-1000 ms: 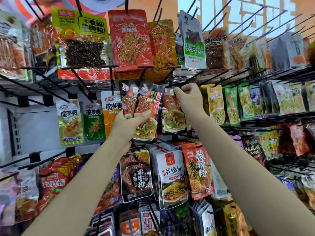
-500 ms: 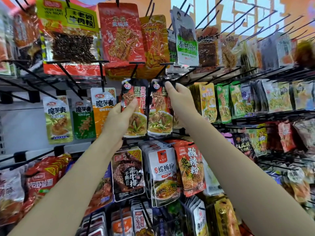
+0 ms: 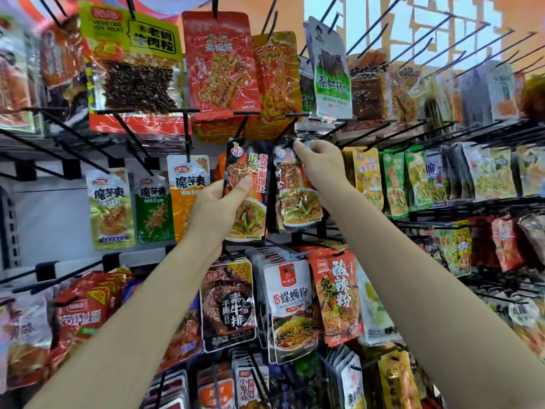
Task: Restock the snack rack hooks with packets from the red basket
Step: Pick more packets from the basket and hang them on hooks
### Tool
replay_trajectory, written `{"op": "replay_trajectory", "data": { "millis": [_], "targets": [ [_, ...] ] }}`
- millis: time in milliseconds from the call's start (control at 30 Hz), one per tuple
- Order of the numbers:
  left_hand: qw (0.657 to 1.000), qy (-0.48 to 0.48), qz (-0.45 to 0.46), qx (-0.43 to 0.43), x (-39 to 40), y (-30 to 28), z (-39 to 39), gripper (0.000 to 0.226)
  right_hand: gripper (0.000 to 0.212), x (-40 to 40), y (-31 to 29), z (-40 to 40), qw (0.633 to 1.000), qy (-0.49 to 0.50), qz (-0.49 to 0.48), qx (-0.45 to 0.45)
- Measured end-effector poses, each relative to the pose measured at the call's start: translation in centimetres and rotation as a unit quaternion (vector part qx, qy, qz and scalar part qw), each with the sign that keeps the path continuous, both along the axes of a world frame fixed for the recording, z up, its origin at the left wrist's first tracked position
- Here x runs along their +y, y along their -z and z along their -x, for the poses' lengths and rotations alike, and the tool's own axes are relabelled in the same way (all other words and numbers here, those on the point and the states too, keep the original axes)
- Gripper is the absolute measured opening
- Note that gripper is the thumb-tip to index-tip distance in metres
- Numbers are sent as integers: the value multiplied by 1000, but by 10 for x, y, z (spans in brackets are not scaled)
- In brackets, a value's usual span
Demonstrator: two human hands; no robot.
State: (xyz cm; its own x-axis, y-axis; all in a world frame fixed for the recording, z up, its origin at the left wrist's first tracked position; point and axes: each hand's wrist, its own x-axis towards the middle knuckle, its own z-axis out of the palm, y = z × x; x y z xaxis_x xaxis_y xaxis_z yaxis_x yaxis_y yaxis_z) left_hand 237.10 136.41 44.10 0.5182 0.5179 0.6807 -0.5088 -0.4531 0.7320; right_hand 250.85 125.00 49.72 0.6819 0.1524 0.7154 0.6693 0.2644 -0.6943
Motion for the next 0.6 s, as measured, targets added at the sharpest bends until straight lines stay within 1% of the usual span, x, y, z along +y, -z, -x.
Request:
{"op": "replay_trajectory", "data": {
  "millis": [67,133,167,200,267,333,400,433,467,533,567,600],
  "targets": [
    [1000,-2,-10,-5,0,0,0,19,18,-3,2,1,998,53,-14,-14],
    [1000,-8,-21,-6,-1,-1,1,21,12,-11,5,6,993,93,-43,-50],
    [1000,-11,-26,-9,-2,-1,1,22,14,-14,8,9,993,90,-44,-65],
    [999,-17,-29,-11,-3,-3,0,22,22,-16,11,13,994,64,-34,-77],
    [998,-30,-46,-15,-4,-6,-5,23,35,-16,19,24,997,-15,3,-79],
    [997,-27,-69,-3,-9,-8,-11,24,37,-14,26,29,995,-63,20,-81],
    [990,-44,-132,3,-10,-8,-19,30,37,-14,29,26,994,-65,17,-90],
    [977,-84,-196,-2,-10,-8,-21,31,37,-16,29,22,994,-58,14,-88],
    [952,-140,-271,-13,-8,-8,-23,33,36,-18,27,17,995,-52,9,-82],
    [872,-251,-418,-52,-4,-8,-24,51,38,-22,23,9,997,-38,0,-70],
    [829,-284,-478,-64,-2,-11,-23,59,40,-23,21,6,998,-28,-3,-60],
    [794,-300,-525,-65,1,-13,-25,64,41,-23,18,2,998,-20,-6,-51]
  ]
}}
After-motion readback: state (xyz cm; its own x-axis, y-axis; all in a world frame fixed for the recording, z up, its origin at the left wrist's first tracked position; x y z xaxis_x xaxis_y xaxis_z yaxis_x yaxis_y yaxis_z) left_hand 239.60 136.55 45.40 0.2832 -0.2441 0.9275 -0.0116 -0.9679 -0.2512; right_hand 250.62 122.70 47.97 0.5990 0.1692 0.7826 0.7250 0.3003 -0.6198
